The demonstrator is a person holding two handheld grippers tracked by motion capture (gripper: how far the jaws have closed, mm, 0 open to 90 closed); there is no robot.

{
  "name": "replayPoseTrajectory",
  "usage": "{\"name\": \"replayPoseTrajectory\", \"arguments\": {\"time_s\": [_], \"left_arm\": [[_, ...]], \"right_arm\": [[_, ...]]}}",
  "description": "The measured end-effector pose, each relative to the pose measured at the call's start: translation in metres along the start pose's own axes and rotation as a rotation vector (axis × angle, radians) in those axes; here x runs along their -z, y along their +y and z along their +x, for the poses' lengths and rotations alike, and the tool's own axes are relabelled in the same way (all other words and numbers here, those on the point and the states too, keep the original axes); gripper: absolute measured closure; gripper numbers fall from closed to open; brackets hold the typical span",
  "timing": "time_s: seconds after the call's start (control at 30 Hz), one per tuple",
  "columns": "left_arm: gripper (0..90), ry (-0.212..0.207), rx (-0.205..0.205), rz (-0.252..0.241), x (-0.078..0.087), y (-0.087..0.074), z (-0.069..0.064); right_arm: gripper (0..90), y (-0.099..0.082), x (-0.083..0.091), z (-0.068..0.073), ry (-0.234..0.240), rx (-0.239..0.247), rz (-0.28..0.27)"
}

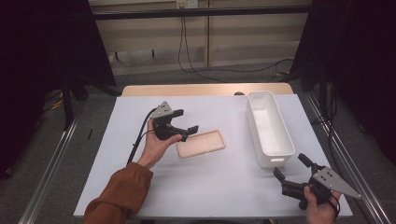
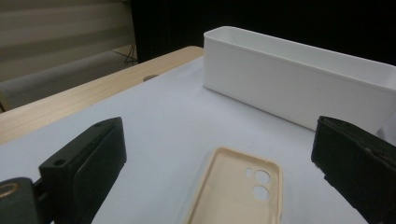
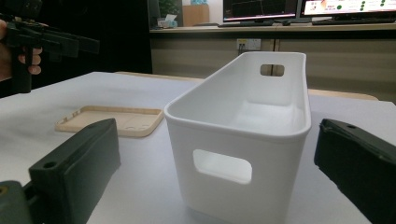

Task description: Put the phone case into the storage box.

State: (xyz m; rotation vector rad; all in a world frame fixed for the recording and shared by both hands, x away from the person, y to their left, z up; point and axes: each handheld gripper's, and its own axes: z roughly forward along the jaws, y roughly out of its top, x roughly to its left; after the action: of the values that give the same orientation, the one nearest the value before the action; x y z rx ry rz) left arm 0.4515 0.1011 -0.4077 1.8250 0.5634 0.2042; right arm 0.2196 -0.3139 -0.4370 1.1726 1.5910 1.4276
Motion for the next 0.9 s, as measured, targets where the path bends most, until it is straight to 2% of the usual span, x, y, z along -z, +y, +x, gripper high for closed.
{"name": "replayPoseTrajectory", "arguments": {"time_s": [0.03,0.3,0.47,0.5,0.53,0.57,0.6,0.7,0.8,0.9], "left_arm": [[3.4,-0.003,-0.008,0.019,-0.002,0.001,0.002],[5.0,-0.033,-0.005,0.055,-0.010,0.003,0.009],[6.0,-0.069,0.001,0.131,-0.020,0.003,0.011],[5.9,-0.069,0.001,0.131,-0.020,0.003,0.011],[5.9,-0.075,-0.005,0.150,-0.022,0.004,0.010],[6.2,-0.082,-0.027,0.193,-0.025,0.005,0.009],[6.1,-0.082,-0.027,0.193,-0.025,0.005,0.009],[6.2,-0.099,-0.061,0.244,-0.031,0.009,0.004],[6.2,-0.101,-0.074,0.264,-0.033,0.010,0.003],[5.8,-0.104,-0.092,0.312,-0.036,0.009,0.002]], "right_arm": [[0.0,0.000,0.000,0.000,0.000,0.000,0.000],[0.0,0.000,0.000,0.000,0.001,0.000,-0.001],[0.0,0.000,0.000,0.000,0.001,0.000,0.001],[0.0,0.000,0.000,0.000,0.001,0.000,0.001],[0.0,0.000,0.000,0.000,0.001,0.000,0.001],[0.0,0.000,0.000,0.000,0.000,-0.003,0.000],[0.0,0.000,0.000,0.000,0.000,-0.003,0.000],[0.0,0.000,0.000,0.000,0.001,-0.002,0.000],[0.0,0.000,0.000,0.000,0.002,-0.003,0.000],[0.0,0.000,0.000,0.000,0.003,0.000,0.000]]}}
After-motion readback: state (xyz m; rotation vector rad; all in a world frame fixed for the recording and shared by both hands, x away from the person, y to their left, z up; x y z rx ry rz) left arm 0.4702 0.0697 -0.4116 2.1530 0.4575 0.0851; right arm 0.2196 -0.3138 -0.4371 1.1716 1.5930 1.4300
